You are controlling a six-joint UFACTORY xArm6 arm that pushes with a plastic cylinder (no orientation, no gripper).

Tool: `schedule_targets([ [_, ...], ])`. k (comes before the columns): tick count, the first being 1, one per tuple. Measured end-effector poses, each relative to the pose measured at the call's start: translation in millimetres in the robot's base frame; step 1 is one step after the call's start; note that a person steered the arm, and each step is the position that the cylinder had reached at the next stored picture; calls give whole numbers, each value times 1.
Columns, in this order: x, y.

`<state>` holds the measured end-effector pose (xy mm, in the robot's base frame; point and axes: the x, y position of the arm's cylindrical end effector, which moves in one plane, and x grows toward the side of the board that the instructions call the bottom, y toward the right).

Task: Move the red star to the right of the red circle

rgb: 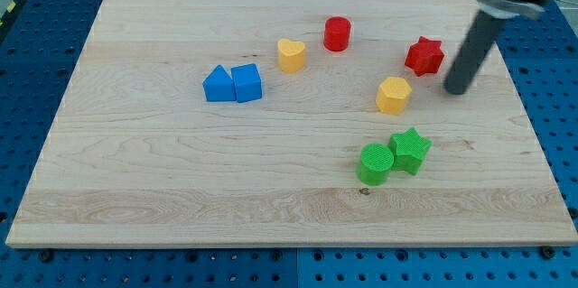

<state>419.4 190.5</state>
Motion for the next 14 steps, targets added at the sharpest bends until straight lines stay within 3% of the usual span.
schedule_targets([
  [1,-30,-35],
  [4,-12,93],
  [5,-25,78],
  [7,-42,-13],
  [9,-54,52],
  [14,-72,-75],
])
